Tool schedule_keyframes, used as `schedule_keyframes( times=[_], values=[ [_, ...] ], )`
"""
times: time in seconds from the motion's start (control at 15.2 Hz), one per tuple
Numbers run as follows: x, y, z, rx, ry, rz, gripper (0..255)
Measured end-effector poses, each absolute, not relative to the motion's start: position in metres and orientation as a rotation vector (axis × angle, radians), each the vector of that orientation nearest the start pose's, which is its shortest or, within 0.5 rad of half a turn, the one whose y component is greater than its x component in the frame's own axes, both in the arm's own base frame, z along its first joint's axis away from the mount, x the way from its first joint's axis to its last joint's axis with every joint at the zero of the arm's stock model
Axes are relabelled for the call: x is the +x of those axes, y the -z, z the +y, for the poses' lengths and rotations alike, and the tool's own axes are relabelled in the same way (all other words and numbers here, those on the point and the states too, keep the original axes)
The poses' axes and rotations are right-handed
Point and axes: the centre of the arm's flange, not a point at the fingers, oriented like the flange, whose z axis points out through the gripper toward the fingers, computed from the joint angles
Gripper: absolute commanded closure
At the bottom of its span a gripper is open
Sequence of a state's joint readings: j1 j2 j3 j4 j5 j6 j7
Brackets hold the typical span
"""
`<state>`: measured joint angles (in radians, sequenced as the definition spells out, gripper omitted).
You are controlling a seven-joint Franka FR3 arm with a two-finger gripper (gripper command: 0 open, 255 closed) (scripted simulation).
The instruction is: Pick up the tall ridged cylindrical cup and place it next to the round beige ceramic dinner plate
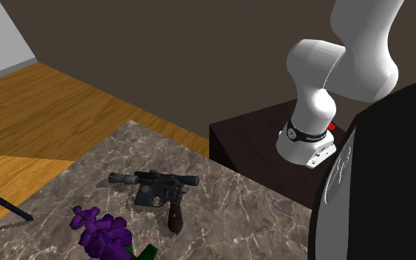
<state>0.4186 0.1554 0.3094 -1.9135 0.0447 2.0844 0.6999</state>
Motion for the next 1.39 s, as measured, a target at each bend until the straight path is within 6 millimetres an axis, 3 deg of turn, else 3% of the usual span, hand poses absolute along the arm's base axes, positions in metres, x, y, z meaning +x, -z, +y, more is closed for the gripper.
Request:
schedule_keyframes(
  times=[0.4, 0.79, 0.86, 1.25, 1.39],
  values=[
    [0.448, -0.388, 0.393, -3.061, -0.061, -0.004, 255],
    [0.448, -0.385, 0.394, -3.061, -0.060, -0.004, 255],
    [0.448, -0.385, 0.394, -3.061, -0.060, -0.004, 0],
    [0.448, -0.385, 0.394, -3.061, -0.060, -0.004, 0],
    [0.448, -0.400, 0.392, -3.060, -0.059, -0.003, 0]
  ],
)
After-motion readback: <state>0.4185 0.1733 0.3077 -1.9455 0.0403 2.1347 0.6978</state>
